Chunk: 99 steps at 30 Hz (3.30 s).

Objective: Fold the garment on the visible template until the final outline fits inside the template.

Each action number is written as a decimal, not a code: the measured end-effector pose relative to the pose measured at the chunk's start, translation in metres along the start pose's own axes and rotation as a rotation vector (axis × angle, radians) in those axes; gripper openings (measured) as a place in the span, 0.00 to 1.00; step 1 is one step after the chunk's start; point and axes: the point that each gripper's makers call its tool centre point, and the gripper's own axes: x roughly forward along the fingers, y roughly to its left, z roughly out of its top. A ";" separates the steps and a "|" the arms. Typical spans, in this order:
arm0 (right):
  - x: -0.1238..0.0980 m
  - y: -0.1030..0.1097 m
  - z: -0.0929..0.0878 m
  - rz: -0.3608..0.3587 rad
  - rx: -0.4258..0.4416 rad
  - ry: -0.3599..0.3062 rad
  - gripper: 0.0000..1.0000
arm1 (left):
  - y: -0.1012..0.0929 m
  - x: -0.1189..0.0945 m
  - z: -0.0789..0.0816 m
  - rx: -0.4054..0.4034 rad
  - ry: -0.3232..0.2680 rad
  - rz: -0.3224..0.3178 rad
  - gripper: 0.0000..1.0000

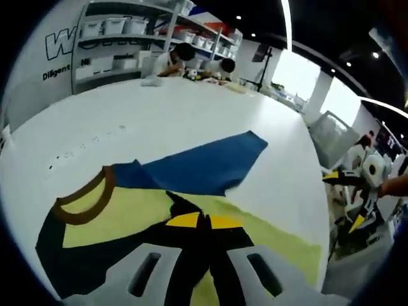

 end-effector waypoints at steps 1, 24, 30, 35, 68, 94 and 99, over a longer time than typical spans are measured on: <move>0.000 0.000 0.000 0.001 0.001 0.000 0.98 | 0.001 0.000 -0.001 0.002 0.006 0.002 0.09; 0.005 -0.008 0.016 0.000 -0.019 -0.023 0.99 | 0.033 -0.027 -0.042 0.060 0.072 0.064 0.26; 0.005 -0.009 0.017 -0.002 -0.024 -0.022 0.99 | 0.021 -0.017 -0.059 0.107 0.130 0.013 0.29; 0.005 -0.008 0.015 -0.001 -0.020 -0.015 0.99 | 0.010 -0.009 -0.060 0.107 0.130 -0.015 0.33; 0.013 -0.027 0.029 -0.012 -0.031 -0.021 0.99 | 0.029 -0.035 -0.059 0.153 0.065 0.029 0.54; 0.029 -0.081 0.056 -0.090 -0.030 -0.039 0.98 | 0.028 -0.113 -0.066 0.161 0.002 0.089 0.99; 0.034 -0.091 0.062 -0.098 -0.031 -0.044 0.99 | 0.025 -0.127 -0.066 0.191 -0.019 0.088 0.99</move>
